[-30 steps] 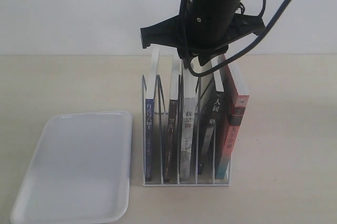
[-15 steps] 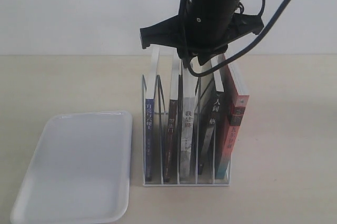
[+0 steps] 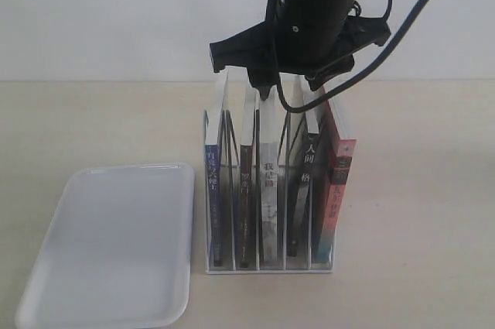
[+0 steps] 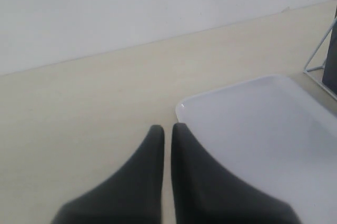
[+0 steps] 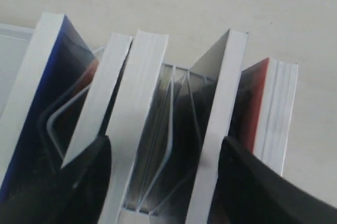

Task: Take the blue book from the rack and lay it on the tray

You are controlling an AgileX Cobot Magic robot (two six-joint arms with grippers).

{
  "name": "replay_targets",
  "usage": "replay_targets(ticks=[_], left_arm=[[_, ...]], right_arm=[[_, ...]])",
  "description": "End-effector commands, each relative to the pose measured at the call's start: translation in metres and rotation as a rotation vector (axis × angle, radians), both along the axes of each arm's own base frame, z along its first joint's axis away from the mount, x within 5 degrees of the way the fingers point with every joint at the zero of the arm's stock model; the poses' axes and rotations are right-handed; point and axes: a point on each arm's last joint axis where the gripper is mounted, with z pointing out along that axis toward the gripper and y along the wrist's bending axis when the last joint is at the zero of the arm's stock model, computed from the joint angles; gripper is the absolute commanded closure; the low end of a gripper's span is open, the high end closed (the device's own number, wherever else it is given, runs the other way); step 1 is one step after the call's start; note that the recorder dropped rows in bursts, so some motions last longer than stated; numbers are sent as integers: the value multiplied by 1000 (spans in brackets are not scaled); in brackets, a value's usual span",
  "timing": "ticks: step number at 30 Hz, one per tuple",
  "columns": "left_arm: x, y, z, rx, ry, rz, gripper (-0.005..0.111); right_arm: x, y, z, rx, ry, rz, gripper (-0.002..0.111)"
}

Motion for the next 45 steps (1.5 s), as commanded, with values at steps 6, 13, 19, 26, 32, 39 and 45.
replay_targets(ticks=[6, 13, 19, 26, 32, 39, 45], left_arm=[[0, -1, 0, -19, -11, -8, 102], [0, -1, 0, -19, -11, -8, 102], [0, -1, 0, -19, -11, -8, 102], [0, -1, 0, -19, -11, -8, 102], [0, -1, 0, -19, -11, -8, 102], [0, -1, 0, -19, -11, -8, 102], [0, -1, 0, -19, -11, -8, 102]], right_arm=[[-9, -9, 21, 47, -44, 11, 66], [-11, -9, 10, 34, -24, 17, 66], [-12, -9, 9, 32, -20, 17, 66], [-12, -9, 9, 39, -16, 13, 66], [-12, -7, 9, 58, -20, 15, 66], [-12, -7, -4, 47, -8, 26, 66], [-12, -9, -15, 22, -12, 38, 66]])
